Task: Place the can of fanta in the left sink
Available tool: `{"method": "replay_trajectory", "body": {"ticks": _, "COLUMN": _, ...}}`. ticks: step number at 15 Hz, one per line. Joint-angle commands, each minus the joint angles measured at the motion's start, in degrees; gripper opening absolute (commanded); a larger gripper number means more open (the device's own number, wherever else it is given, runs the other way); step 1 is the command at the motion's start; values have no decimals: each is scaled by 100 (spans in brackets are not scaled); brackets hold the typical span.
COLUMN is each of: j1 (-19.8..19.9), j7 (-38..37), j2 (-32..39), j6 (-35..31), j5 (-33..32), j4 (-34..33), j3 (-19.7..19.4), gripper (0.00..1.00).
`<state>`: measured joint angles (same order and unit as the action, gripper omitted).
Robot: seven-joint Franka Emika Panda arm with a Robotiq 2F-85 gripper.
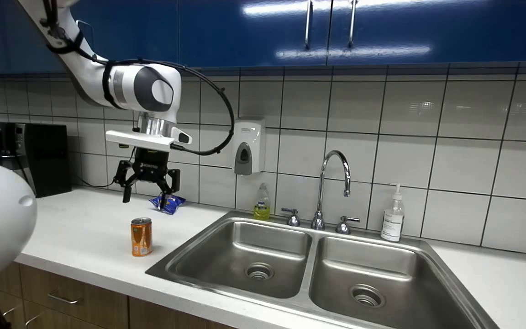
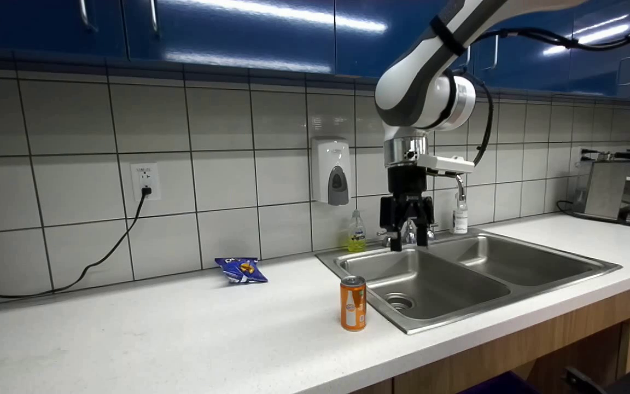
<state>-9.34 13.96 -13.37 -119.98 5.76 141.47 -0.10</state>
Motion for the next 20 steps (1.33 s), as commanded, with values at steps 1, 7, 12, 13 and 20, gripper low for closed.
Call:
{"method": "replay_trajectory", "body": {"ticks": 1, "j1": 65, "j7": 124, "j2": 598, "j6": -339, "j5": 156, "j4": -201, "j3": 125, "gripper": 100}}
{"method": "replay_trajectory", "body": {"ticks": 7, "j1": 23, "j7": 17, "j2": 972, "j6": -374, "j5": 97, "j4": -360, "j3": 403, "gripper": 100}}
{"method": "replay_trajectory", "body": {"ticks": 12, "j1": -27, "j7": 91, "j2": 1029, "j6": -358, "j5": 164, "j4": -399, "j3": 609, "gripper": 100}}
{"method": "replay_trajectory", "body": {"ticks": 13, "j1": -42, "j7": 128, "j2": 1048, "j6": -379, "j5": 195, "j4": -404, "j3": 635, "gripper": 100}}
{"method": "replay_trajectory", "body": {"ticks": 20, "j1": -95, "j7": 234, "j2": 1335, "j6": -453, "j5": 293, "j4": -580, "j3": 786, "gripper": 100}}
